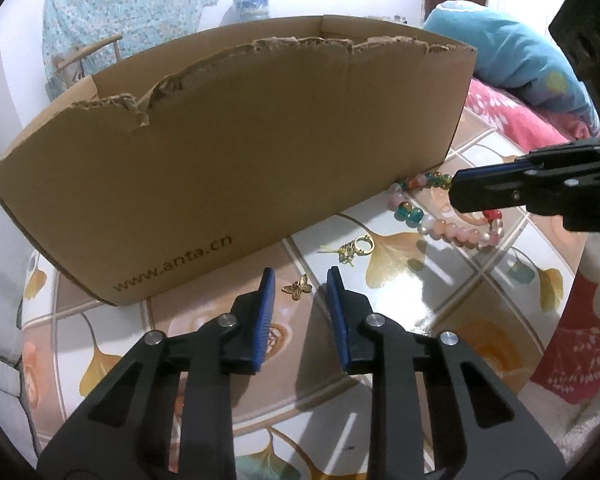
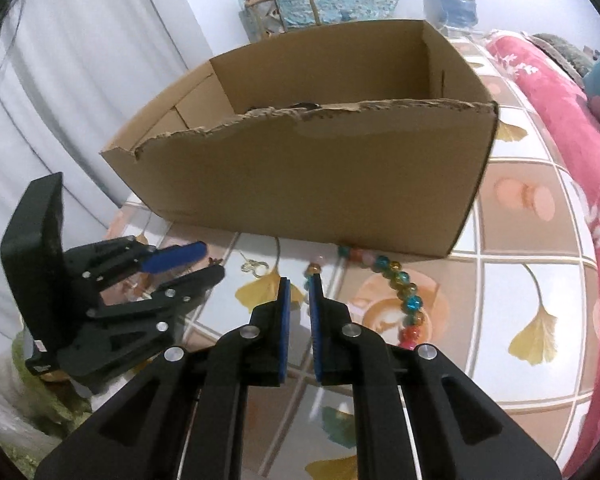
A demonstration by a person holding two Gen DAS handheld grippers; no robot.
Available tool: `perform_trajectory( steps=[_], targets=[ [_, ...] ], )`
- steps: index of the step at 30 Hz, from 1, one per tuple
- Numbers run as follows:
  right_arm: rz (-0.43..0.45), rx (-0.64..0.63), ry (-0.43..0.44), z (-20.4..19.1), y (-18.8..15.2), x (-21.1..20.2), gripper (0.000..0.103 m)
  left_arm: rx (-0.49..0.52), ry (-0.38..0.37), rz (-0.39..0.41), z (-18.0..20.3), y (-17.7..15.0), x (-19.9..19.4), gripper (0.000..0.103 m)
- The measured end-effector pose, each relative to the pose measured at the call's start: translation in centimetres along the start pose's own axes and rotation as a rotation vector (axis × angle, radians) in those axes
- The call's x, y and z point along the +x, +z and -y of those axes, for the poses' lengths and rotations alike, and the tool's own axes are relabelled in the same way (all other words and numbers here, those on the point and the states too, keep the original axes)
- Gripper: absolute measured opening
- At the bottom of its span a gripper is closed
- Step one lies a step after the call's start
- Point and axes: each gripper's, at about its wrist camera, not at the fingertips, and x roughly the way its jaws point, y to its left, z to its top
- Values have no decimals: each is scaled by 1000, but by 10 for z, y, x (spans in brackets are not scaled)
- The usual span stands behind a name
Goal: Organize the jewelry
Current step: 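Lower the left tool onto the gold butterfly charm and close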
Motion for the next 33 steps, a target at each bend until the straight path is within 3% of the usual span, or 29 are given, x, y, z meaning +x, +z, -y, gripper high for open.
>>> perform_trajectory(
  steps=[9,20,26,33],
  targets=[
    [-6,21,23,-2,3,6,10,28,-9,0,1,2,1,12],
    [-9,22,40,1,1,7,10,41,-6,-25,4,-7,-10,12],
    [-19,-30,54,-12,5,14,10,25,21,-39,3,-16,-19,12],
    [-59,-128,4,-27,18,36,10,1,21,-30,-1,-19,-22,12]
  ],
)
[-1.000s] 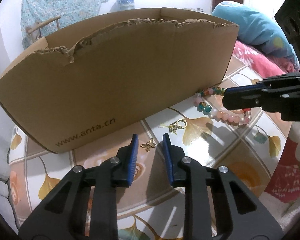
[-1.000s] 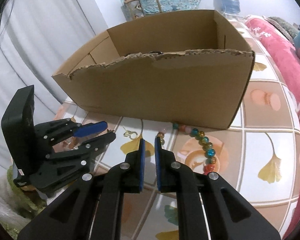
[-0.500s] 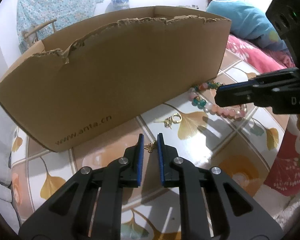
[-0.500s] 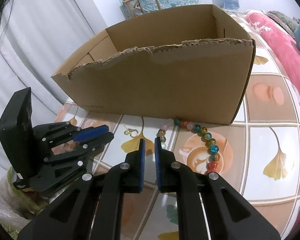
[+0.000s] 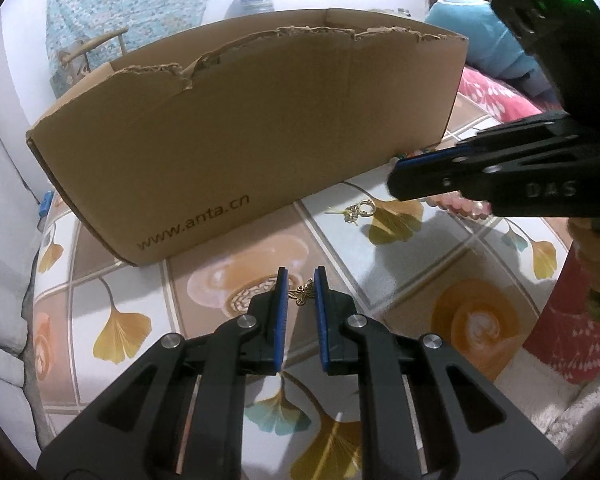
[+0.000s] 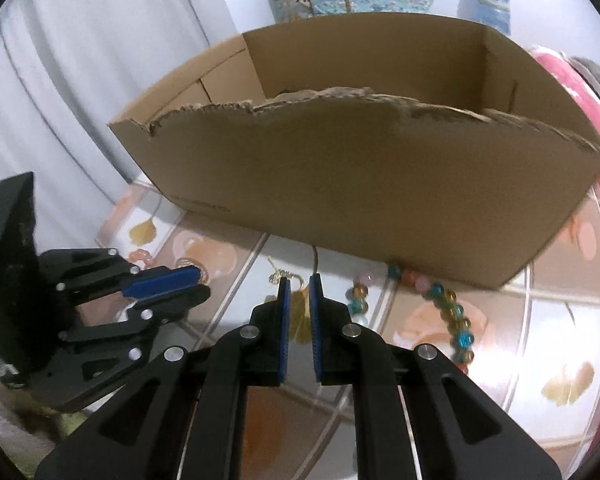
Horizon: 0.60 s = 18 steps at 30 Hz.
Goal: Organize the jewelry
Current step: 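Lower the left tool onto the gold butterfly charm and close, then close the right tool on the small gold ring while the left tool holds the butterfly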
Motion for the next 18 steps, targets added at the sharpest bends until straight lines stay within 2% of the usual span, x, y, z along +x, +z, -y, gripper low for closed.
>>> perform_trajectory(
  steps=[6,18],
  targets=[
    [-28,-93,-89,-14,3,12,10,1,-5,8,-4,-3,0,12],
    [-79,-164,-149,-25,0,17,10,1,-6,14,-8,-4,-2,12]
  ],
)
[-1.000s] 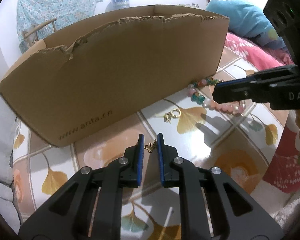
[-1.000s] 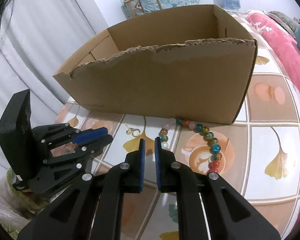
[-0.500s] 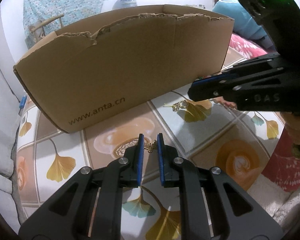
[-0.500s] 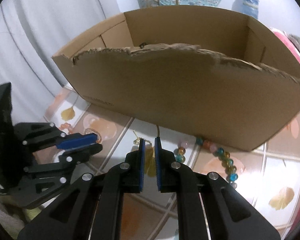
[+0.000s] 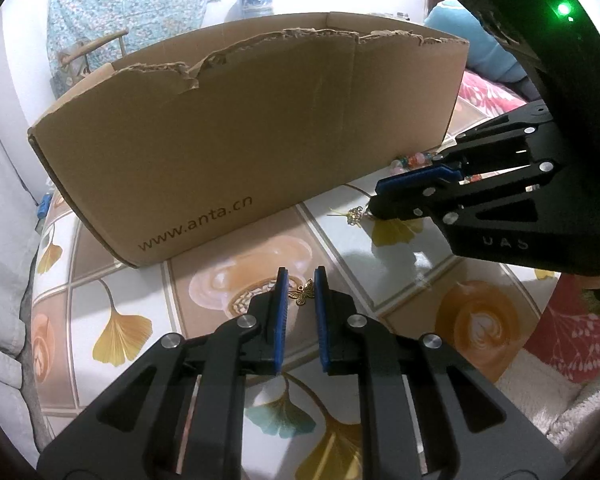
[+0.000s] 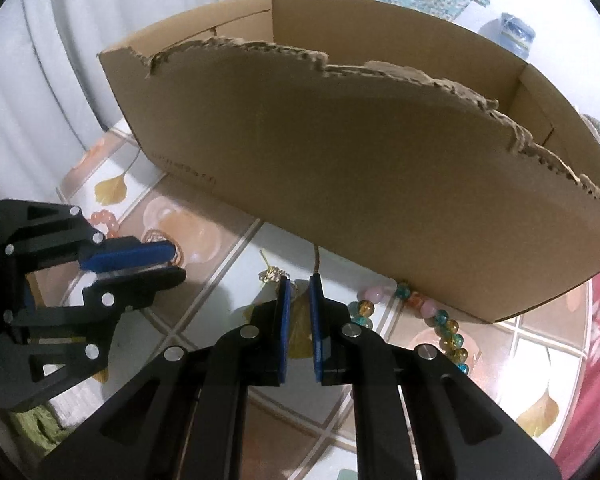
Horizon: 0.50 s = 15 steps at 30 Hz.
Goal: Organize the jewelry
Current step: 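Close the right tool on the small gold ring while the left tool holds the butterfly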
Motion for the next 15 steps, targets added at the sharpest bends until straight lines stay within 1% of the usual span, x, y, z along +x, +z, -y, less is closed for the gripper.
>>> perform_trajectory(
  steps=[5,11,14,15],
  targets=[
    [-21,14,7,-4,-4,-2,10,-3,3,0,0,1,0,12],
    [-40,52,33,-1,-18,-14,10,-12,1,3,-2,1,-1,12],
    [-13,76,47,2,-25,-21,10,-12,2,4,-2,3,-2,12],
    [2,94,70,4,-27,-25,11,-11,2,3,-1,2,-2,12]
  ],
)
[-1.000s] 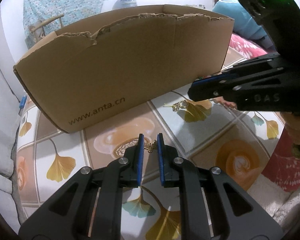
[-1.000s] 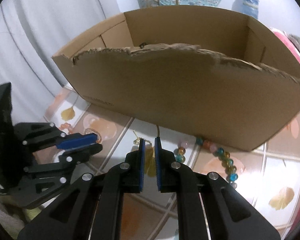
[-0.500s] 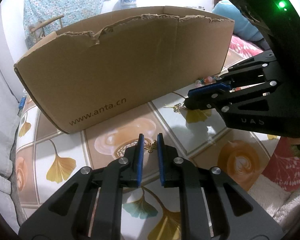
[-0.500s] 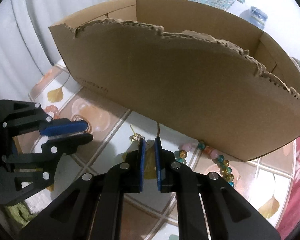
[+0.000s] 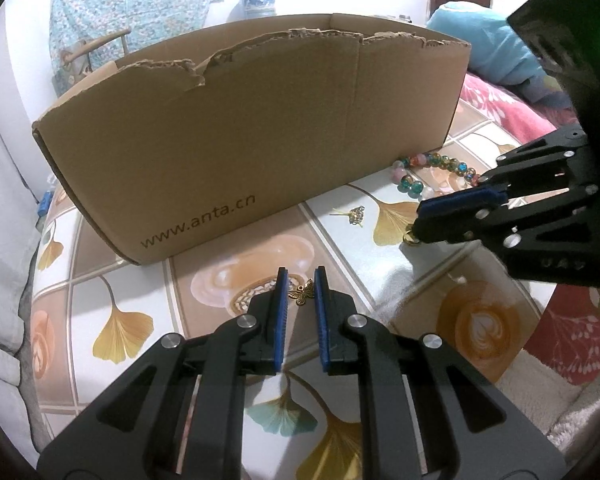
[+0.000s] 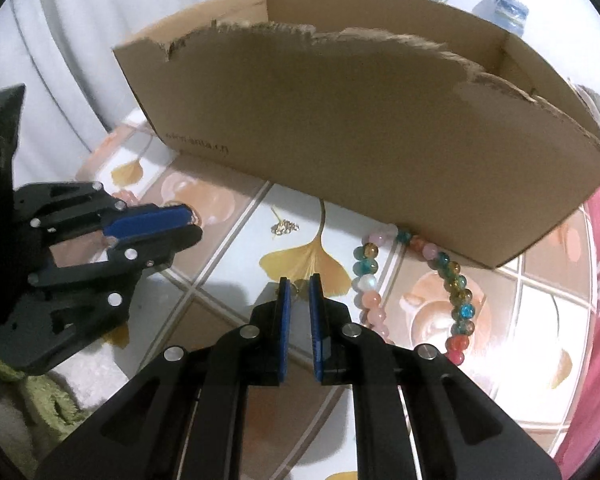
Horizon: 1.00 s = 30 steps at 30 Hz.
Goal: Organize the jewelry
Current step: 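Close the right tool on the small gold ring while the left tool holds the butterfly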
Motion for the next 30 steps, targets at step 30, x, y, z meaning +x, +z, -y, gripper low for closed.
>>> perform_trajectory(
  steps=[30],
  targets=[
    [-5,-69,-3,-20,-3,19,12,5,4,1,-1,1,0,12]
  ],
)
